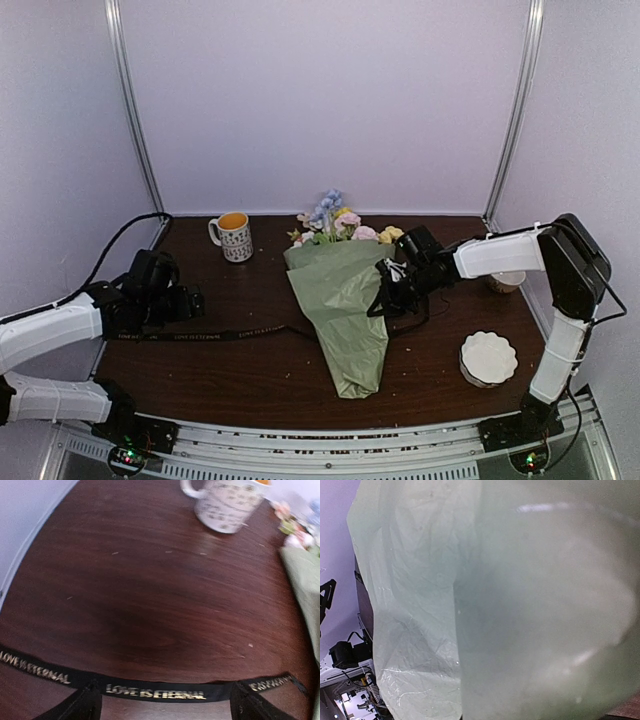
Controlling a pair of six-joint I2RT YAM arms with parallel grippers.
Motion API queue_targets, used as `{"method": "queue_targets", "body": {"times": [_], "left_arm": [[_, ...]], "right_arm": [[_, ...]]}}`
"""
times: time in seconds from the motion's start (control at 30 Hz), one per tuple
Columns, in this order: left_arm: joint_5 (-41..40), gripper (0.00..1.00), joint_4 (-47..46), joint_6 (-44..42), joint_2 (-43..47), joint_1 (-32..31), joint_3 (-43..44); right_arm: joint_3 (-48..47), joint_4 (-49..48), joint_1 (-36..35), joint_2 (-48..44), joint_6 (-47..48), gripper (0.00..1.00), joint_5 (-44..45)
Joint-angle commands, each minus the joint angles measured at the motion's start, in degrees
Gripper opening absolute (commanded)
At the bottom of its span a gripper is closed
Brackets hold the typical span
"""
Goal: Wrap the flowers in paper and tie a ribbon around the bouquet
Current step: Place the folded bouquet at the center of the board, then pick up the left side of the ribbon at the corner of the board.
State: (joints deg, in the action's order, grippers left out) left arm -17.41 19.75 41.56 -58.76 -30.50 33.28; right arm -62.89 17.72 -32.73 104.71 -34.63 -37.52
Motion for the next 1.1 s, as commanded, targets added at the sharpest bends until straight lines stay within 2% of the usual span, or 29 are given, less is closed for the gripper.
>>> {"method": "queue_targets", "body": {"times": [0.0, 0.2, 0.43, 0.5, 0.57, 0.7, 0.8, 1.0, 1.07], "left_arm": [[-6.9, 0.92, 12.5, 14.1, 0.1, 5.6, 0.3], [-9.0, 0.97, 21.5, 18.9, -10.3, 12.1, 6.2], [-5.6, 0.97, 16.8, 20.5, -14.6, 24.9, 2.3], [-2.2, 0.94, 14.7, 19.0, -15.5, 28.3, 1.9], [0.0, 0.91, 14.2, 18.9, -16.4, 30.9, 2.2], [3.3, 0.93, 14.6, 21.1, -17.8, 33.3, 2.8], [8.1, 0.84, 14.0, 24.5, -18.8, 33.4, 1.3], [9.6, 0.71, 17.1, 29.8, -19.5, 33.3, 1.4], [10.3, 0.59, 18.0, 32.6, -20.2, 33.3, 1.6]], "right_arm": [[0.9, -0.8, -0.1, -0.1, 0.8, 0.00, 1.6], [1.6, -1.6, -0.3, -0.3, 0.7, 0.00, 1.3], [2.2, -2.6, -0.6, -0.8, 0.7, 0.00, 1.3], [2.5, -2.8, -0.6, -0.8, 0.8, 0.00, 1.3], [2.7, -3.1, -0.6, -0.6, 0.8, 0.00, 1.2], [2.6, -3.8, -0.6, -0.2, 0.5, 0.00, 0.8], [3.0, -4.8, -0.6, -0.3, 0.0, 0.00, 0.5], [4.5, -7.0, -0.7, -0.8, -0.9, 0.00, -0.2], [4.5, -7.2, -0.7, -0.9, -0.6, 0.00, -0.5]]}}
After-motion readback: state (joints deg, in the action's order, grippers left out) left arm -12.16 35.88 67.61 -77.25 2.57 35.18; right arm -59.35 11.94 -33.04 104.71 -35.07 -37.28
